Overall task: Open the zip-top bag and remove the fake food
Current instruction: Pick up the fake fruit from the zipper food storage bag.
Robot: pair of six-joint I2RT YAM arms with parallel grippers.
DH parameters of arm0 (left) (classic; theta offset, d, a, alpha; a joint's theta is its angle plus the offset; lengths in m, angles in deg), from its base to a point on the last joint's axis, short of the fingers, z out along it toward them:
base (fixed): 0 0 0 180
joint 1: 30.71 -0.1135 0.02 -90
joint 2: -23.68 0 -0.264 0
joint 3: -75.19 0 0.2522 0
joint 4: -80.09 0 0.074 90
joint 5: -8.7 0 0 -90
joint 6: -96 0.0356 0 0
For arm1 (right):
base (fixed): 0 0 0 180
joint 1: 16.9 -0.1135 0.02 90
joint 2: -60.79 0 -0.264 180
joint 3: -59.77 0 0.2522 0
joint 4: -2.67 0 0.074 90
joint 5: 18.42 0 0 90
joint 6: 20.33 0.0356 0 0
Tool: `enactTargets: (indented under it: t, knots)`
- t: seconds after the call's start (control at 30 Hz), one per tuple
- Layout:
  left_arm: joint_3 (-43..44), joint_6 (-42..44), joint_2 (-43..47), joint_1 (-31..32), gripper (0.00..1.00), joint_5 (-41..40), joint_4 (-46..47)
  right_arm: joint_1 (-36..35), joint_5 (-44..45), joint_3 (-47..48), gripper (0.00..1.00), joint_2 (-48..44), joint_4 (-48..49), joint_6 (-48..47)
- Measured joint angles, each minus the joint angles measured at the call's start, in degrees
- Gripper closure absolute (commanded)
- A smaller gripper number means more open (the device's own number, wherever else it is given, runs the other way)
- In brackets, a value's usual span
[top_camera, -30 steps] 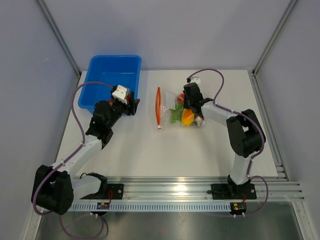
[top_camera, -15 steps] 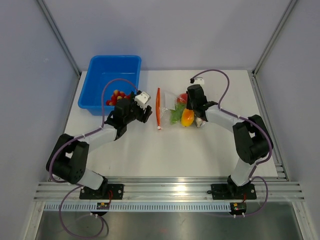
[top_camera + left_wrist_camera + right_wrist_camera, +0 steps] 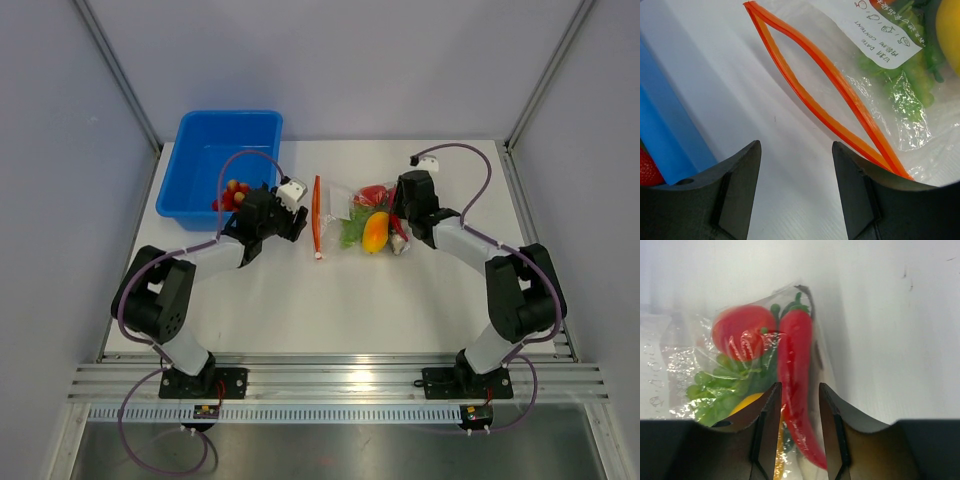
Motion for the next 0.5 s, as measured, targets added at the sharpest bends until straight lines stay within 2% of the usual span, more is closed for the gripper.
enactTargets:
  t: [0.2, 0.5]
  knots:
    - [1.53, 0.33, -3.74, 0.04, 0.37, 1.27, -0.52, 4.13, -3.91, -1.97, 0.52, -1.44, 1.73, 2.16]
    - [1.51, 0.42, -4.04, 0.04, 0.32, 5.97, -0.74, 8.59, -13.11, -2.16, 0.45, 0.17, 4.09, 4.85]
